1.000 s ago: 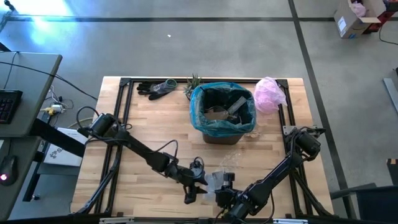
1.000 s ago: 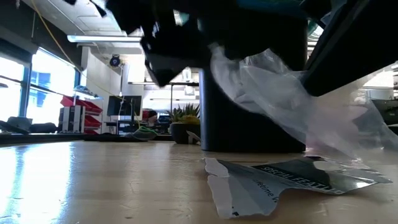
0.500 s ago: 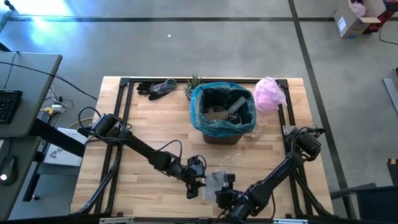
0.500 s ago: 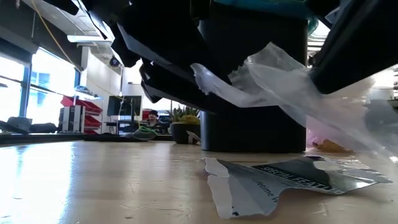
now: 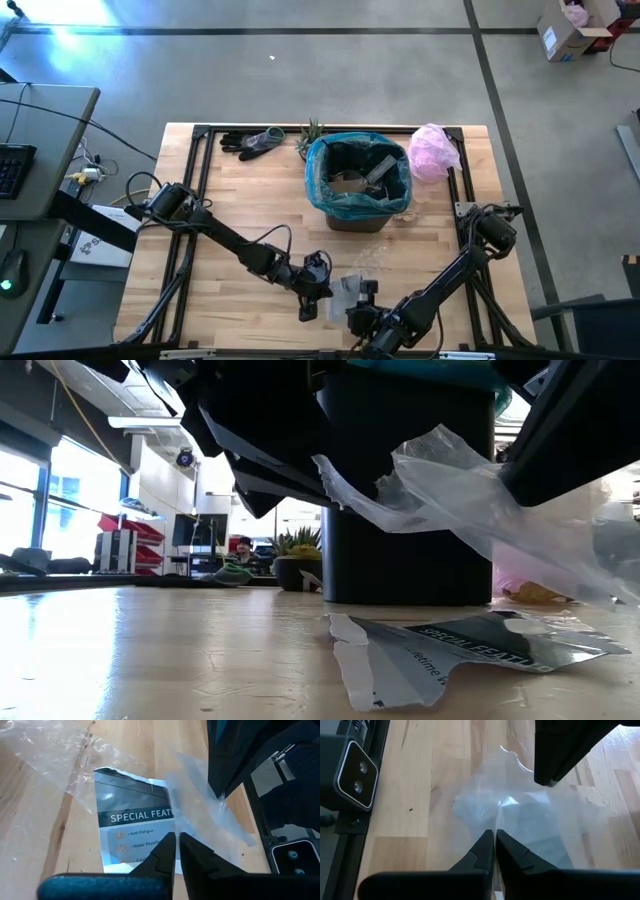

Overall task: Place trash/remove bag and relplace
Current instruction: Put the transparent plastic into the trash bin

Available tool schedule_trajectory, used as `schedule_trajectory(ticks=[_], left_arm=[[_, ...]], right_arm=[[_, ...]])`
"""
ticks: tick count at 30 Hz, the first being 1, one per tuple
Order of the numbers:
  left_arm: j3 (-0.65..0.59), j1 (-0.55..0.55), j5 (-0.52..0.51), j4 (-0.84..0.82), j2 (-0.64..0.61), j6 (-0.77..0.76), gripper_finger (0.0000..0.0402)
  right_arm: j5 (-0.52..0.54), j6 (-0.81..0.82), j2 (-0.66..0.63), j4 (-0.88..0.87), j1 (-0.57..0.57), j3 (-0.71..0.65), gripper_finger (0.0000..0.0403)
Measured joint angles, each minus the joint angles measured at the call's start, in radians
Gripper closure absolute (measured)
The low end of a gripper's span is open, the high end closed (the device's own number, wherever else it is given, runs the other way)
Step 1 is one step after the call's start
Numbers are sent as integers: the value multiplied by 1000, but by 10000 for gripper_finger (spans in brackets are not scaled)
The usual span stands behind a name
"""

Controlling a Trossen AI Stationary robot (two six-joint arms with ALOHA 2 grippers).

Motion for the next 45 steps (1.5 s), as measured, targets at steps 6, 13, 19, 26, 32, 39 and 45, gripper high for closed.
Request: schedule_trajectory(ticks=[6, 13, 19, 26, 32, 39, 45], left_arm=[[0, 0, 1, 6, 0, 10, 399], [0, 0, 1, 6, 0, 10, 401], [0, 0, 1, 6, 0, 16, 401], [0, 0, 1, 5, 0, 18, 401], [0, 0, 1, 3, 0, 18, 401], [0, 0, -17, -76, -1, 26, 402], [0, 0, -63, -89, -1, 26, 397]], right_arm=[[0, 0, 0, 6, 0, 0, 402], [1, 0, 0, 9, 0, 0, 398], [1, 0, 0, 5, 0, 0, 356], [1, -1, 0, -21, 0, 0, 385], [13, -1, 0, -33, 0, 0, 401], [56, 8, 0, -36, 7, 1, 403], [105, 8, 0, -99, 22, 51, 403]])
